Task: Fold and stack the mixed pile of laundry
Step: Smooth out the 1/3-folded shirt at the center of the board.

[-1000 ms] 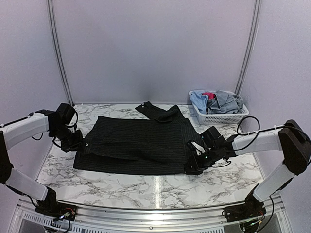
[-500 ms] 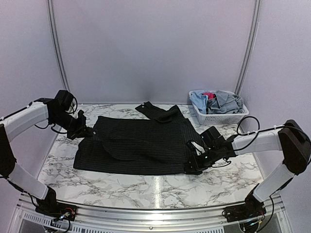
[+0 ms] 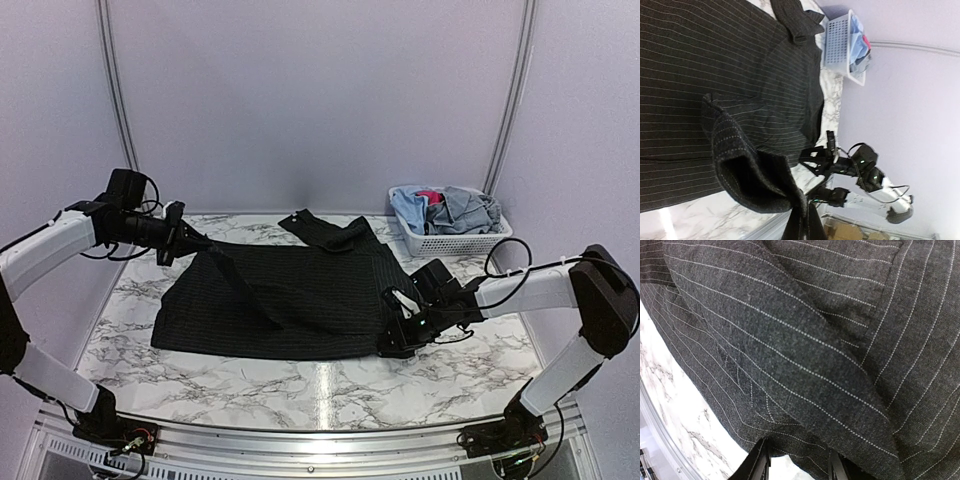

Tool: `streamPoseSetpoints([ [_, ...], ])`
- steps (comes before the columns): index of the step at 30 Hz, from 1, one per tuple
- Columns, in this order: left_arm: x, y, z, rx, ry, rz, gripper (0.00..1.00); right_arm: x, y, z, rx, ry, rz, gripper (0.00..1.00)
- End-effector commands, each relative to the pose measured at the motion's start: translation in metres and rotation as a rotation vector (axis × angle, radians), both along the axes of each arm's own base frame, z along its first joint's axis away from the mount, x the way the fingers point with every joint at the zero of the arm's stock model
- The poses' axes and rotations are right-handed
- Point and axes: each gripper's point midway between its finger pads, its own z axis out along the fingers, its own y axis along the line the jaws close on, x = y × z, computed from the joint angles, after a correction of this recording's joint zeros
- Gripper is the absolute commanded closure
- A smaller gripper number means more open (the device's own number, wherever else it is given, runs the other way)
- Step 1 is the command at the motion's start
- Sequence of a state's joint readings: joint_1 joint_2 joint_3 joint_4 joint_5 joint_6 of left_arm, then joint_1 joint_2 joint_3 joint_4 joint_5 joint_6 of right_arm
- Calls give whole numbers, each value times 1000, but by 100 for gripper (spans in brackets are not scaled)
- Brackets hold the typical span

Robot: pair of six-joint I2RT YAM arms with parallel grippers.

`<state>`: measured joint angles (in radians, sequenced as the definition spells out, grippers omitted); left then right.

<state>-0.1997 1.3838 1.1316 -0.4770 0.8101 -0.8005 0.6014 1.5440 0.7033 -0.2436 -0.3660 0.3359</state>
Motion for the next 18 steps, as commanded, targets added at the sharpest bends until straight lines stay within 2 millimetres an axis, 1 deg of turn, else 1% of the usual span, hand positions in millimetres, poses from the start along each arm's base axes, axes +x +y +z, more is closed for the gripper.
streamPoseSetpoints([
  [1, 9, -15, 51, -163, -74, 6, 100, -23, -37, -43, -175, 123, -48, 61],
  [3, 12, -19, 68, -211, -100, 15, 100, -23, -36, -43, -174, 125, -48, 62],
  [5, 14, -23, 91, -289, -139, 6, 100, -23, -36, -44, -176, 127, -47, 62],
  [7, 12, -27, 109, -350, -171, -13, 100, -22, -35, -45, -174, 130, -46, 62],
  [8, 13, -29, 122, -397, -215, -22, 100, -22, -35, -45, -173, 132, -44, 62],
  [10, 11, -29, 129, -430, -204, -24, 100, -21, -34, -46, -174, 132, -41, 61],
  [11, 11, -30, 129, -429, -206, -24, 100, -22, -33, -46, -173, 134, -39, 62],
  [12, 10, -30, 126, -425, -204, -27, 100, -21, -33, -46, -172, 133, -38, 62],
  [13, 11, -30, 115, -402, -185, -24, 100, -21, -33, -46, -173, 133, -38, 62],
  [16, 7, -24, 61, -255, -111, -16, 100, -20, -32, -46, -176, 136, -31, 61],
  [18, 2, -9, 21, -113, -51, 0, 100, -21, -33, -45, -179, 138, -24, 62],
])
